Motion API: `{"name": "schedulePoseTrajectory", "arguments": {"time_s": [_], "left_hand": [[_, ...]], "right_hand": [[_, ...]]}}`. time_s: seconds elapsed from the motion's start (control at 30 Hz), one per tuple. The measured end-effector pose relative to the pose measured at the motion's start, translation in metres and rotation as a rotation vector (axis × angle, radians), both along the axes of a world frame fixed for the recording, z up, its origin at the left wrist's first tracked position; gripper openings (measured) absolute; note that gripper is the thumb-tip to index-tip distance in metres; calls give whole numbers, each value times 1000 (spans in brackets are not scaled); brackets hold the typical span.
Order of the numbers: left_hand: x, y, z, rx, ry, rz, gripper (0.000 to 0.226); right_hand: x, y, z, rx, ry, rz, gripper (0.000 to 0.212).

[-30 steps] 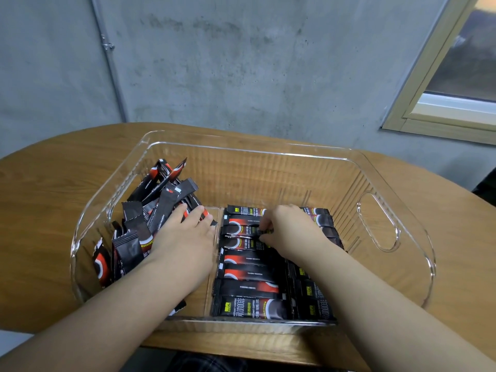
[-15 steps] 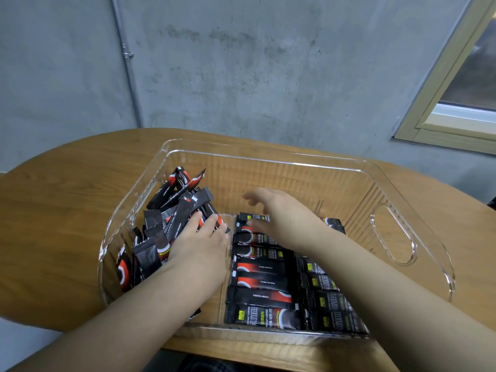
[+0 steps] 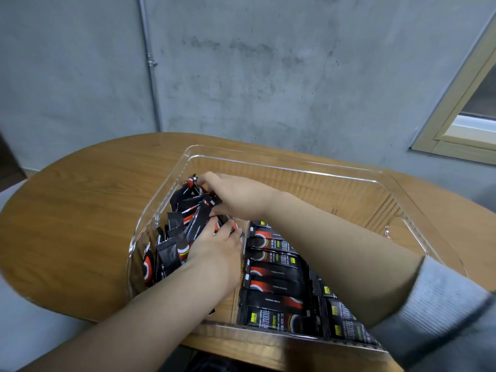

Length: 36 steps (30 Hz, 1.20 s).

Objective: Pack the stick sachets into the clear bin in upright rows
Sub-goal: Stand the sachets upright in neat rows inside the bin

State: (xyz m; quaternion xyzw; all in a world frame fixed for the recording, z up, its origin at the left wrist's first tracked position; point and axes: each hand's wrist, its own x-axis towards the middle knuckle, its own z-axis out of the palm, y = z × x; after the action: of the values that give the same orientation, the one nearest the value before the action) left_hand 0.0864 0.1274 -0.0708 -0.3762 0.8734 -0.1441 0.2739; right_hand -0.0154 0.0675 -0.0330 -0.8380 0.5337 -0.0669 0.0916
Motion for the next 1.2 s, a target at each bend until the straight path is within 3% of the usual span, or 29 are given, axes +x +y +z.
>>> {"name": "schedulePoseTrajectory", "arguments": {"time_s": [0.13,0.37,0.7,1.0,1.2], "left_hand": [[0,0,1,10,-9,-4,60],[0,1,1,-4,3,-12,60],[1,2,-1,-22,22,-12,61],[4,5,4,-16,59,-20,59],[4,8,5,-22,28,-32,59]], "right_hand": [[4,1,-2,28,-82,-73,56],[6,1,2,-56,-43,-84,12],[-17,17,17,-269,196,-193,26],[-60,62,25,102,84,-400,30],[-62,90,13,326,71,-402,34]]}}
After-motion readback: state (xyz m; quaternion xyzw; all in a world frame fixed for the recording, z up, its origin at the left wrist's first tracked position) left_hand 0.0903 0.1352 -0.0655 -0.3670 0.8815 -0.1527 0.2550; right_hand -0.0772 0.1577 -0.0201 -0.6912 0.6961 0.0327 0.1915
